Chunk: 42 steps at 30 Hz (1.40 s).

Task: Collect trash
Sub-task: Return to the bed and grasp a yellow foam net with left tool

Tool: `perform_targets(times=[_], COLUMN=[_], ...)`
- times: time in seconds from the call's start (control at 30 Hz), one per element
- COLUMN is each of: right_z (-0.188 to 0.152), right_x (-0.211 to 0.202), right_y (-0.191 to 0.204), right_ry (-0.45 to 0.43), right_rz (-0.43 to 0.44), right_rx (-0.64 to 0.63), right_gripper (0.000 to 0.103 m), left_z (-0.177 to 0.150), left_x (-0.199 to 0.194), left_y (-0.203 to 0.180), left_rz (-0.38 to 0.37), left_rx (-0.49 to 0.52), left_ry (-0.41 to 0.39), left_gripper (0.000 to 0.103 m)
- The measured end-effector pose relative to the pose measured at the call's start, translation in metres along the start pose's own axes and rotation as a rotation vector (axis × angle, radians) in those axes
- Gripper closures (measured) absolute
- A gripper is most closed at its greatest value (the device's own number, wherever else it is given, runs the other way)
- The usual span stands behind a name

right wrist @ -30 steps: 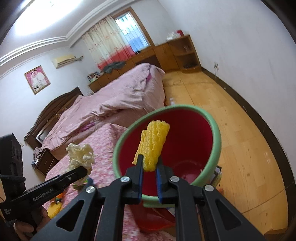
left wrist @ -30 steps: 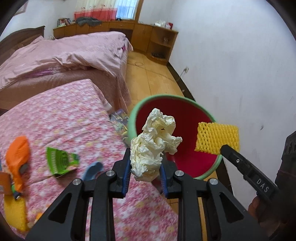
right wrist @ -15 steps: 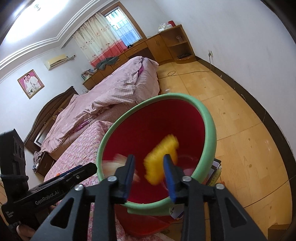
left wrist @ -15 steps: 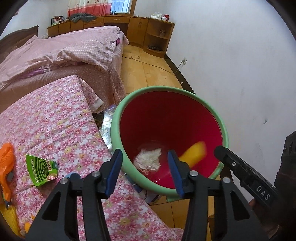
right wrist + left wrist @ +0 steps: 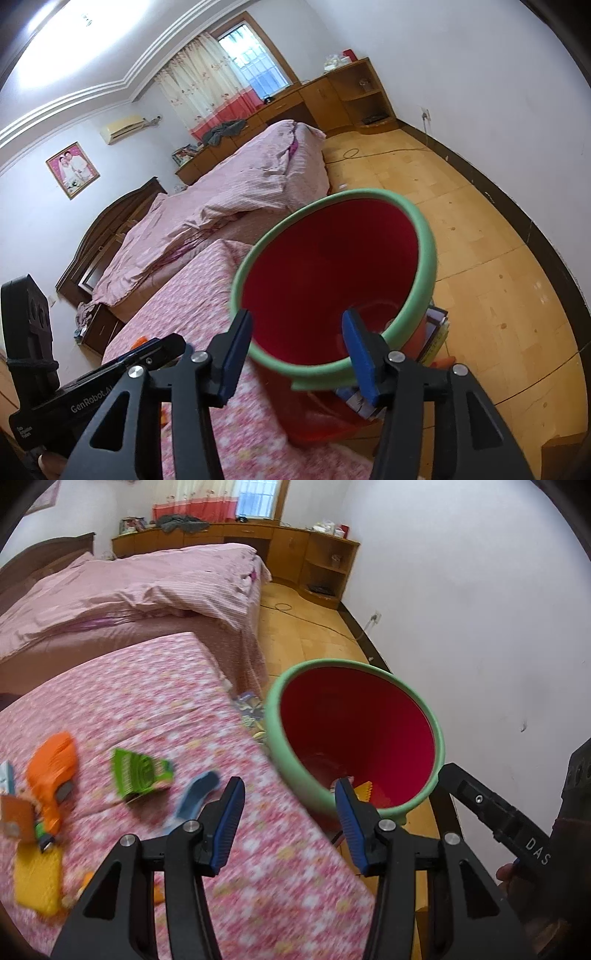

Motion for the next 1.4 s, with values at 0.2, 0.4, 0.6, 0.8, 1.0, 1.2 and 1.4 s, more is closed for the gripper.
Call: perform_targets(times=[0.2, 0.4, 0.6, 0.8, 1.0, 1.2, 1.4], right_z=[-0.013, -0.027, -0.047, -0.068, -0.089, -0.104, -0.110], right_x=[-0.006, -0.008, 0.001, 0.016, 0.032, 0.047, 0.055], right_y=[0.025, 0.055, 0.085, 0.109, 0.116, 0.119, 0.119], right_ry=[0.012, 0.031, 0.075, 0.118, 0.153, 0.202, 0.227], right_rz=[0.025, 0.050, 0.074, 0.096, 0.104, 0.092, 0.085], right_rx=[-0.035, -0.085, -0.143, -0.188, -0.195, -0.202, -0.208], right_gripper=[0.047, 0.044, 0.044, 0.043, 0.043, 0.043, 0.042], left_z=[-0.020, -0.039, -0.066, -0.090, -0.110, -0.123, -0.122], left_x=[-0.031, -0.058, -0.075, -0.087, -0.085, -0.070, -0.051], left_y=[0.033, 0.074, 0.122, 0.169, 0.210, 0.240, 0.252], left_rz=[0.025, 0.062, 0.107, 0.177, 0.228, 0.296, 0.247], left_rx=[-0.070, -0.137, -0.242, -0.320, -0.405, -0.463, -0.487], left_ry=[-0.034, -0.066, -0.080, -0.089, -0.074, -0.029, 0.003], left_gripper=[0.052, 0.052, 0.052, 0.047, 0.045, 0.041, 0.041])
Point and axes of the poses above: each gripper's, at about its wrist camera, not at the fingertips, and x roughly the way its jaws point, y to its left, z to its top, the point moved 4 cm from there along x, roughly the way its jaws point, and after that the axes turned 7 degrees about y, right-handed, at the moved point
